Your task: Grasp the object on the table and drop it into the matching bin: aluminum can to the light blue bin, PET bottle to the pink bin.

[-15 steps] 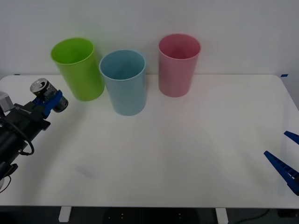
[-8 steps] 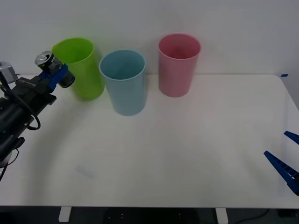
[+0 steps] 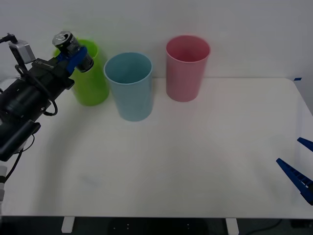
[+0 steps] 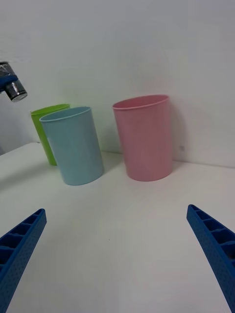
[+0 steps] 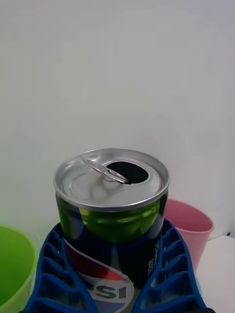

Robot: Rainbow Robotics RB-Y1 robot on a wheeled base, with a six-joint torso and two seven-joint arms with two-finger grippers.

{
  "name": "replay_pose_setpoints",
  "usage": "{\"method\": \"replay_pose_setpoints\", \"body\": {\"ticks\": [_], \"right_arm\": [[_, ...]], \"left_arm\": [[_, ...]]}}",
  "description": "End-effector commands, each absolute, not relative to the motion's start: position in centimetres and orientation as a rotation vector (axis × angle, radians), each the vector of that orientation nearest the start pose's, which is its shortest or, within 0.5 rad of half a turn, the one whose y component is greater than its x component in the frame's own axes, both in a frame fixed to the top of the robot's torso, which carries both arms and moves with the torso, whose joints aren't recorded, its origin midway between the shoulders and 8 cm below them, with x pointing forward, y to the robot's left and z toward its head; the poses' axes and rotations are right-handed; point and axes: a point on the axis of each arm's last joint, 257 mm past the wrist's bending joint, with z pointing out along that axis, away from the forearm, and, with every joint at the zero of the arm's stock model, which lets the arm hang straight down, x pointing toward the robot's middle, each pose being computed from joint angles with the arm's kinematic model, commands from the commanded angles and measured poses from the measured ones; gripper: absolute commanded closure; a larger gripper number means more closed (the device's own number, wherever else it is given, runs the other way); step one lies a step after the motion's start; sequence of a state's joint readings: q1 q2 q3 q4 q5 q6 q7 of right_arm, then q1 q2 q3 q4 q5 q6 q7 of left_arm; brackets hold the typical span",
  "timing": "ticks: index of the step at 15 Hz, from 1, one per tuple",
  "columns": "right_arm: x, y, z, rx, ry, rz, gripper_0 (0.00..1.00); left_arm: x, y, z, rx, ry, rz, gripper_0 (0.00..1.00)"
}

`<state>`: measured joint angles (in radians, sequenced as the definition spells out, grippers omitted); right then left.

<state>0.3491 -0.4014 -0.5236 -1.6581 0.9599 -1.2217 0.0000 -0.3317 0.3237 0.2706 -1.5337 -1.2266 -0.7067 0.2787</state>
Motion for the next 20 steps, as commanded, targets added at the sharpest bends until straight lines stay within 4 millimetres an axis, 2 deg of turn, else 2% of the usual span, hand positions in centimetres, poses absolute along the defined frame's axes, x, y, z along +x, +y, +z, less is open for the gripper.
{"method": "replay_pose_setpoints", "body": {"ticks": [1,10,15,20], "right_arm": [[34.2,-33.0,-16.9,-0.465,1.441,0.567,0.0],[34.2,-33.0,-16.9,-0.465,1.441,0.567,0.0],[34.2,-33.0,-16.9,-0.465,1.441,0.567,0.0],[34.2,-33.0,-16.9,-0.465,1.441,0.567,0.0]], "left_arm": [[57.5,20.7,0.2,0.316,1.22,-0.597,1.0],[60.0,15.3,1.3,0.41,1.26,-0.52,1.0],[61.2,13.1,1.5,0.462,1.276,-0.432,1.0],[61.8,12.3,1.8,0.479,1.286,-0.39,1.0]]}}
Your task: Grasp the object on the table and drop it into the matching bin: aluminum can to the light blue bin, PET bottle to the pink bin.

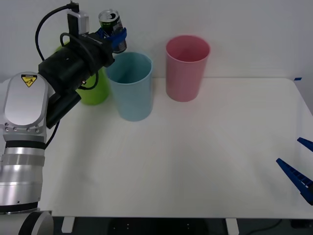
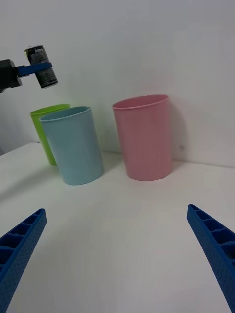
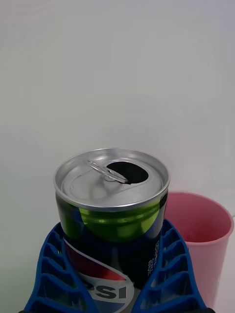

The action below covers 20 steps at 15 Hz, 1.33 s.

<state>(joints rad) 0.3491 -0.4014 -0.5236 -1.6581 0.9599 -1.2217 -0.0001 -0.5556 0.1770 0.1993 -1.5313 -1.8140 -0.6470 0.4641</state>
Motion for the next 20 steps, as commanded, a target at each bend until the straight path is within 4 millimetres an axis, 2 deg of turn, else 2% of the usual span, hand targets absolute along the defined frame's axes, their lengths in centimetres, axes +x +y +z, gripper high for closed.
{"method": "replay_pose_setpoints", "body": {"ticks": [1,10,12,13,14,20], "right_arm": [[34.23,-32.97,-16.89,-0.465,1.441,0.567,0.0],[34.23,-32.97,-16.89,-0.465,1.441,0.567,0.0],[34.23,-32.97,-16.89,-0.465,1.441,0.567,0.0],[34.23,-32.97,-16.89,-0.465,1.441,0.567,0.0],[34.23,-32.97,-16.89,-0.465,1.441,0.567,0.0],[34.23,-32.97,-16.89,-0.465,1.441,0.567,0.0]], "left_arm": [[61.92,12.13,1.84,0.482,1.289,-0.387,1.0],[62.67,11.76,1.88,0.492,1.302,-0.366,0.97],[62.69,11.83,1.82,0.492,1.302,-0.362,0.79],[62.7,11.8,1.84,0.491,1.301,-0.361,0.32],[62.71,11.86,1.84,0.493,1.3,-0.357,0.0],[62.66,11.76,1.88,0.489,1.3,-0.367,0.0]]}}
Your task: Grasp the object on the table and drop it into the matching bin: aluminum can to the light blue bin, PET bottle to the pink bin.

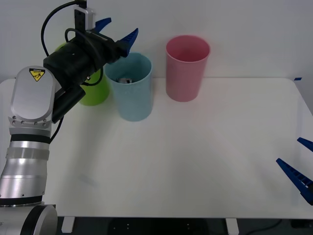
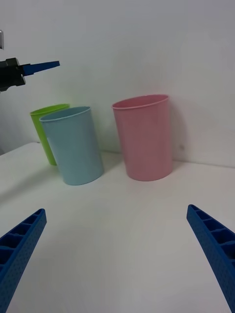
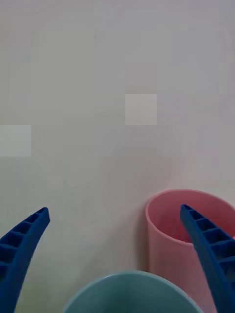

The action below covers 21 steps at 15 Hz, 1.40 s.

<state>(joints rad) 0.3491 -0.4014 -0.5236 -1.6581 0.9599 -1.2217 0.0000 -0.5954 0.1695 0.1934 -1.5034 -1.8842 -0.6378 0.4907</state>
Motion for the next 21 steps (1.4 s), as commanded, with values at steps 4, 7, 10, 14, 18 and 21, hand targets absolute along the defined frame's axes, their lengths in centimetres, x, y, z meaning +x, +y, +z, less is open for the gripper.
{"method": "replay_pose_setpoints", "body": {"ticks": [4,7,10,14,18,21], "right_arm": [[34.2,-33.0,-16.9,-0.465,1.441,0.567,0.0],[34.2,-33.0,-16.9,-0.465,1.441,0.567,0.0],[34.2,-33.0,-16.9,-0.465,1.441,0.567,0.0],[34.2,-33.0,-16.9,-0.465,1.441,0.567,0.0],[34.2,-33.0,-16.9,-0.465,1.441,0.567,0.0],[34.2,-33.0,-16.9,-0.465,1.441,0.567,0.0]], "left_arm": [[62.6,11.9,2.0,0.48,1.299,-0.377,0.0],[62.3,12.3,1.4,0.455,1.303,-0.411,0.0],[61.8,13.2,1.1,0.431,1.297,-0.452,0.0],[60.8,15.2,0.2,0.43,1.301,-0.492,0.0],[59.3,18.7,-0.6,0.426,1.309,-0.512,0.0],[57.9,21.4,-1.4,0.402,1.315,-0.52,0.0]]}}
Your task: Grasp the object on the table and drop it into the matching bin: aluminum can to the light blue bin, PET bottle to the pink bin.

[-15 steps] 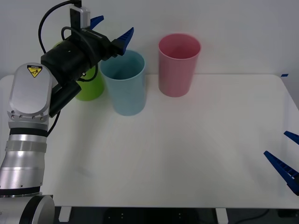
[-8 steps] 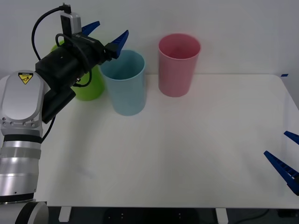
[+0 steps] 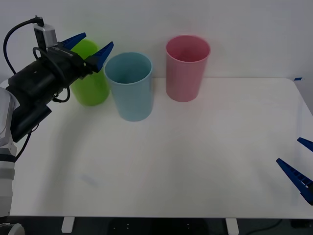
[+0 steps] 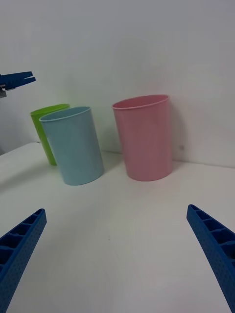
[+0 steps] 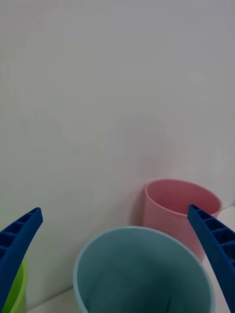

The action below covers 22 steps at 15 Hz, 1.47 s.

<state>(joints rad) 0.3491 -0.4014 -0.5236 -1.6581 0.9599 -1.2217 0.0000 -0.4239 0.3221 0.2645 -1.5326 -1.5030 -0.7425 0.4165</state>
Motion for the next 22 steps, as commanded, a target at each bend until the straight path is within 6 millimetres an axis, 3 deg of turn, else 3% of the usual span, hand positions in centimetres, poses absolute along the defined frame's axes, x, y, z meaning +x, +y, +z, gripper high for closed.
{"method": "replay_pose_setpoints", "body": {"ticks": [1,8,18,22], "right_arm": [[34.2,-33.0,-16.9,-0.465,1.441,0.567,0.0],[34.2,-33.0,-16.9,-0.465,1.441,0.567,0.0],[34.2,-33.0,-16.9,-0.465,1.441,0.567,0.0],[34.2,-33.0,-16.9,-0.465,1.441,0.567,0.0]], "left_arm": [[57.6,22.3,-1.7,0.392,1.319,-0.524,0.0],[53.1,30.2,-4.2,0.39,1.369,-0.487,0.0],[44.5,38.3,-8.9,0.422,1.424,-0.315,0.0],[41.1,40.6,-10.8,0.444,1.475,-0.286,0.0]]}}
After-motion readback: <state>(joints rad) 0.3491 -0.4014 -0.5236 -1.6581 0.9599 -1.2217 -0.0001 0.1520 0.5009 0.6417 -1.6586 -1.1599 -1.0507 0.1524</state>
